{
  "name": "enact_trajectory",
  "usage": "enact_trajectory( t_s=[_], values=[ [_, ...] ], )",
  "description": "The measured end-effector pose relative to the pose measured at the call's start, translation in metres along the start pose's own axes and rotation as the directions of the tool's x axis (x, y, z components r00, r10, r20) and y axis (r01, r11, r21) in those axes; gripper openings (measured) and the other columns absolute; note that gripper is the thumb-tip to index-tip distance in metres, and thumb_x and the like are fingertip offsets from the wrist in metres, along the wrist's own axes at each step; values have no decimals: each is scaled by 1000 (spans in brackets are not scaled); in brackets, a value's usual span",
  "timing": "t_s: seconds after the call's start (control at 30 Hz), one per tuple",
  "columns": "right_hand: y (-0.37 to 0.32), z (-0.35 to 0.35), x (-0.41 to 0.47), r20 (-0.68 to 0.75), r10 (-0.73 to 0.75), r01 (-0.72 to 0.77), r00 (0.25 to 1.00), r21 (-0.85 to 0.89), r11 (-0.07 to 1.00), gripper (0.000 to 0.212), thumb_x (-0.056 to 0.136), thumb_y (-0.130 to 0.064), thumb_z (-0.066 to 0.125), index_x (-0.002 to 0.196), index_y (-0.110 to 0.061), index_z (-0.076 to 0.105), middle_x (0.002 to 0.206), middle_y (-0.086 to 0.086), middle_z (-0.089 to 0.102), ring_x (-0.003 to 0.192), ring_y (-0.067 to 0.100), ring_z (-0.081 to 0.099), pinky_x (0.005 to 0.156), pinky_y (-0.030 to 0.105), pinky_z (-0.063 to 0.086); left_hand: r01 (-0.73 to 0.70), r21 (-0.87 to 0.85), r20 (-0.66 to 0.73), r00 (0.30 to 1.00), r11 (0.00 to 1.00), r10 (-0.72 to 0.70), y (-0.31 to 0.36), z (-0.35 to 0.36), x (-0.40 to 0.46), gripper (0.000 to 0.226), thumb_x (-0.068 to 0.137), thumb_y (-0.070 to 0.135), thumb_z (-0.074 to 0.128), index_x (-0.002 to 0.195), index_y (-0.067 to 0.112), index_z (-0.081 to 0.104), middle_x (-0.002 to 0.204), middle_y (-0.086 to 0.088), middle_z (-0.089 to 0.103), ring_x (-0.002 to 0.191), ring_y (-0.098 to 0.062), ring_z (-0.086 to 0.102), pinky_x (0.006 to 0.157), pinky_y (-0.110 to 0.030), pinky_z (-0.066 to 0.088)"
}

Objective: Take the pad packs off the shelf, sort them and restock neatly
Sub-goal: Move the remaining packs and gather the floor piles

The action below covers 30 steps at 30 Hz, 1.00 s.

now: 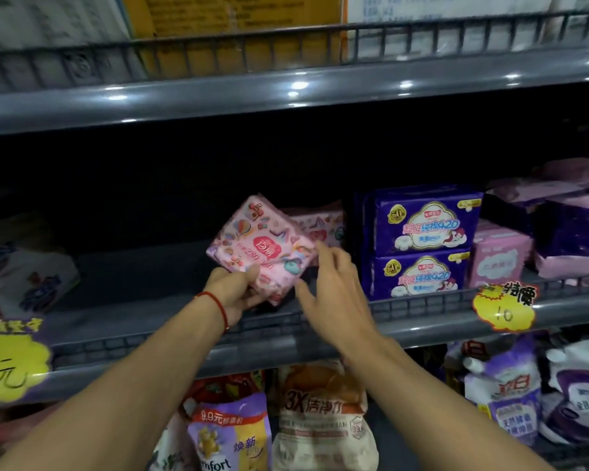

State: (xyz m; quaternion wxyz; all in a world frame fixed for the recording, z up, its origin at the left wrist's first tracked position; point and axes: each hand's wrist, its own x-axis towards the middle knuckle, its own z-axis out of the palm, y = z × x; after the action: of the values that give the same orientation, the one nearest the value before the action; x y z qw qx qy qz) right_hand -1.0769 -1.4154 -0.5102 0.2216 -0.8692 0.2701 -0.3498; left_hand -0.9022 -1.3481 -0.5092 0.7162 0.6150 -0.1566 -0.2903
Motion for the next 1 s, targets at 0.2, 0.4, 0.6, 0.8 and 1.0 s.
enact_trajectory(
  t_s=[0.2,0.4,0.6,0.8,1.0],
  values=[
    [13,13,51,-30,159,-161,987,-79,984,61,101,-30,61,151,-25,27,134,18,53,110,40,62,85,47,53,91,97,87,991,991,-99,1,3,2,38,86,-4,75,122,-4,62,120,-22,70,99,-28,71,69,-35,64],
    [19,38,41,-63,-89,75,994,-189,979,63,89,6,67,139,-20,39,128,14,58,102,33,64,81,46,59,-165,811,-2,959,561,285,14,-44,19,118,66,28,95,158,25,22,156,-14,37,139,-32,46,110,-48,46],
    [28,48,33,-208,-35,-7,977,-198,980,69,90,-7,67,150,-16,33,146,15,43,118,33,56,88,47,56,-341,717,111,917,608,384,2,-17,21,97,68,19,94,148,24,40,107,7,70,94,-13,69,93,-33,57],
    [53,44,29,-101,-166,114,981,-395,912,53,101,-34,47,151,-20,37,152,10,40,133,27,45,101,45,48,-399,722,151,888,566,434,-13,31,44,100,68,24,93,148,25,33,112,0,70,102,-23,70,94,-41,58],
    [53,40,38,113,48,-9,992,-327,945,60,106,-52,26,160,-38,5,171,5,4,141,31,44,96,50,54,-375,632,136,915,678,380,-27,52,64,96,76,26,86,153,37,29,117,6,67,105,-18,66,98,-36,55]
  ],
)
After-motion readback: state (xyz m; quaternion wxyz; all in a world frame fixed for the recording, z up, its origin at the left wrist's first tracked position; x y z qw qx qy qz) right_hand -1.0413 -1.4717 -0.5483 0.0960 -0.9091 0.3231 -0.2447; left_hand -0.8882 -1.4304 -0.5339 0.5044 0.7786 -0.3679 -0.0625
